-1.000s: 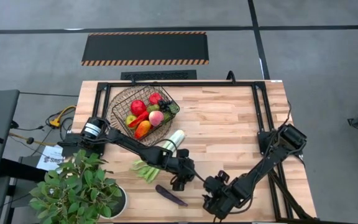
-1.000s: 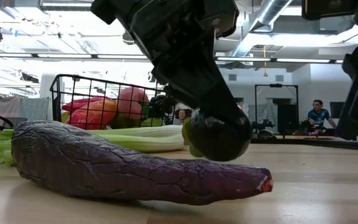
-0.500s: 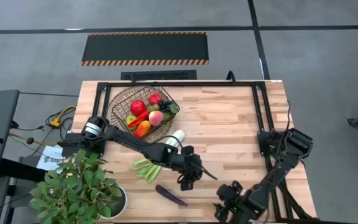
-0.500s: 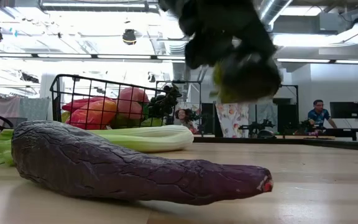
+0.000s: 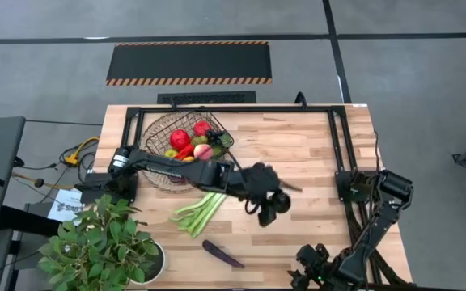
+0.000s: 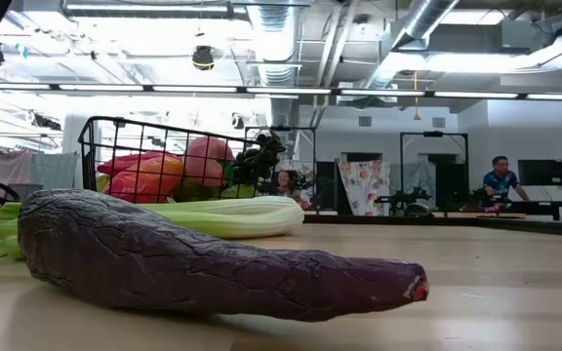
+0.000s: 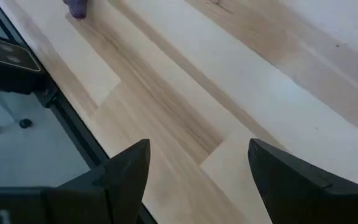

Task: Build produce basket
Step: Put the black mangosteen into the wire basket

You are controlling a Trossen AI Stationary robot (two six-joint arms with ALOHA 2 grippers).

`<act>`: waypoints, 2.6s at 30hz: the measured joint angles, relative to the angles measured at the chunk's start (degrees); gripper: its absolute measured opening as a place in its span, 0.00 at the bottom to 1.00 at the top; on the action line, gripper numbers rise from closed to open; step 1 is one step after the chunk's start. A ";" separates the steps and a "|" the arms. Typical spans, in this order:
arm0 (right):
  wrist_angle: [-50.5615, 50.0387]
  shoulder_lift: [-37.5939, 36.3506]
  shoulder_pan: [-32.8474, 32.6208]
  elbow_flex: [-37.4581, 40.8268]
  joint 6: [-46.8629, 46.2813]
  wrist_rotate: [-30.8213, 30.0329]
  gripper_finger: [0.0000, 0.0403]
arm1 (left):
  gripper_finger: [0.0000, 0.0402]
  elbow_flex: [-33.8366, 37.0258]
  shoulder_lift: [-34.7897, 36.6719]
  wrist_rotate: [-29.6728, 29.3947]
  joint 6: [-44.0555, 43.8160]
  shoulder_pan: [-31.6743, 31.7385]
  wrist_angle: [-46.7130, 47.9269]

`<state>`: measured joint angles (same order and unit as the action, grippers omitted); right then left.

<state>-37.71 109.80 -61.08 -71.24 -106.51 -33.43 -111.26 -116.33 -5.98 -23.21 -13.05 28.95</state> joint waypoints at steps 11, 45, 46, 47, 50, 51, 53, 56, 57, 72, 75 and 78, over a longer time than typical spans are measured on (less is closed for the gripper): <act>-1.48 0.00 0.89 0.00 1.11 -0.27 0.72 | 0.59 -14.45 0.07 0.67 -6.65 2.02 0.20; -2.15 0.07 1.29 0.00 4.38 -2.58 0.72 | 0.59 -23.74 19.72 -28.53 -1.55 12.95 25.46; -2.29 0.07 1.31 0.00 4.27 -2.57 0.72 | 0.59 -23.74 20.32 -30.68 -4.05 13.58 31.48; -2.41 0.07 1.50 0.00 4.04 -2.58 0.72 | 0.59 -23.65 20.79 -32.41 -7.04 14.18 37.25; -2.92 0.07 2.16 0.00 3.54 -2.56 0.72 | 0.59 -23.41 20.60 -35.19 -13.86 15.70 54.20; -3.10 0.07 2.48 0.00 3.54 -2.56 0.72 | 0.59 -23.12 20.48 -35.90 -15.77 16.09 57.95; -3.36 0.07 3.23 0.04 3.83 -2.58 0.72 | 0.59 -20.95 20.53 -37.57 -18.03 16.75 60.82; -3.33 0.07 4.43 0.20 4.89 -2.56 0.72 | 0.59 -16.64 20.65 -38.09 -17.24 17.53 60.42; -3.45 0.07 4.68 0.20 4.99 -2.56 0.72 | 0.59 -15.01 20.69 -38.20 -16.61 17.77 59.49; -3.35 0.07 5.57 0.20 4.50 -1.34 0.72 | 0.59 21.90 20.68 -33.28 -16.51 23.62 43.30; -3.25 0.07 5.56 0.20 4.48 -0.95 0.72 | 0.59 27.21 20.72 -31.37 -19.43 24.90 43.07; -3.28 0.07 5.28 0.20 4.36 -0.45 0.72 | 0.59 30.87 21.34 -30.49 -23.68 25.43 44.60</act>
<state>-40.99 109.86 -55.80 -71.05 -102.16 -33.88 -80.39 -95.00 -36.47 -46.89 12.38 73.55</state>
